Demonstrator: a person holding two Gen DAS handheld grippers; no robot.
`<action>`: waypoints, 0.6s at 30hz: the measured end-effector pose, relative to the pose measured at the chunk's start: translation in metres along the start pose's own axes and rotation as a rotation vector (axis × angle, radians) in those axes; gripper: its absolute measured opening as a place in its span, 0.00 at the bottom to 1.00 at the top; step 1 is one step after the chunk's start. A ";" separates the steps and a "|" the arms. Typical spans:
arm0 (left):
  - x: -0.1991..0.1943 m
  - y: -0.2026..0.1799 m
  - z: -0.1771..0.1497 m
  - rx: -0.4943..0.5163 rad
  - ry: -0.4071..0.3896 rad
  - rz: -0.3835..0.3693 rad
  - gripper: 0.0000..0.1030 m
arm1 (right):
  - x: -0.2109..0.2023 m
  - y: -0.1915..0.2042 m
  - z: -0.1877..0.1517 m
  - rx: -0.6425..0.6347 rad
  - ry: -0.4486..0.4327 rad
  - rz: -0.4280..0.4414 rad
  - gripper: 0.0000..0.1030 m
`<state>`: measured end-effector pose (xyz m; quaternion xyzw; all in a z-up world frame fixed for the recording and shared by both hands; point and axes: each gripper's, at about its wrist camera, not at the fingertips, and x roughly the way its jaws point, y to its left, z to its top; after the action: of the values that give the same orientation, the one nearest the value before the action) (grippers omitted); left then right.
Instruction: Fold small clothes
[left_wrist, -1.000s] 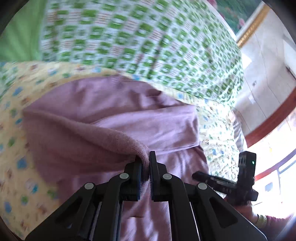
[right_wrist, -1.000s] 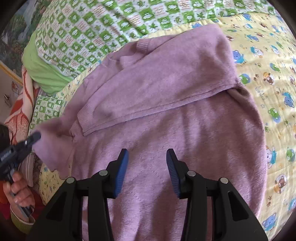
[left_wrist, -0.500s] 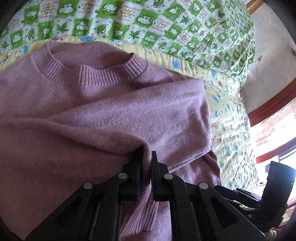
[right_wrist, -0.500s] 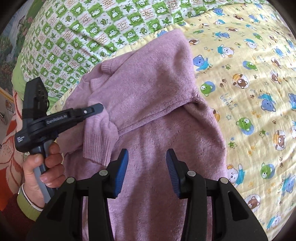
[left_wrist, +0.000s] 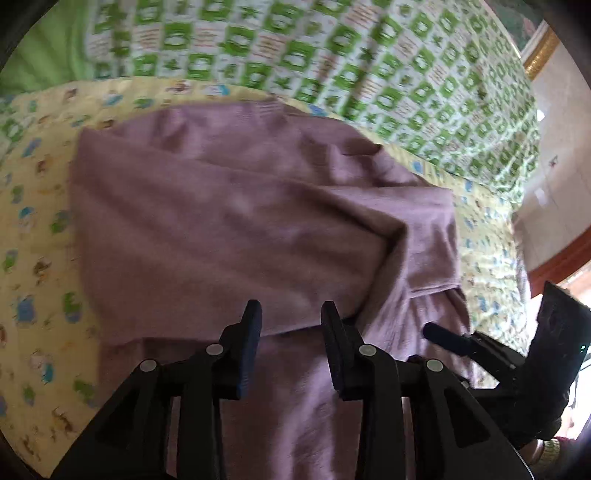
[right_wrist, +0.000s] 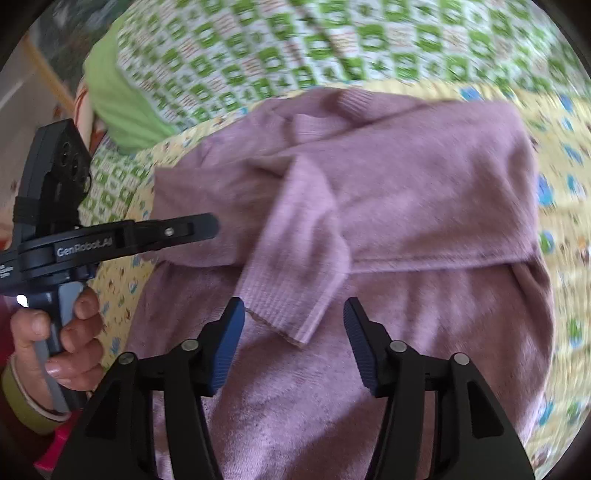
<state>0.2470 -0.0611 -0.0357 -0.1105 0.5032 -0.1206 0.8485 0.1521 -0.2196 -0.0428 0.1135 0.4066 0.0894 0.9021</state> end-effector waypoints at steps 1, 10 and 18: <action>-0.004 0.014 -0.006 -0.020 -0.005 0.045 0.33 | 0.004 0.008 0.000 -0.038 -0.003 -0.008 0.59; 0.016 0.079 -0.031 -0.055 0.066 0.255 0.32 | 0.057 0.051 -0.013 -0.346 0.014 -0.155 0.75; 0.029 0.076 0.003 -0.049 -0.011 0.358 0.33 | 0.026 -0.010 0.030 -0.016 -0.018 0.019 0.10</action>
<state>0.2696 0.0018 -0.0815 -0.0406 0.5129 0.0456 0.8563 0.1924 -0.2267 -0.0453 0.1109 0.3967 0.1000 0.9057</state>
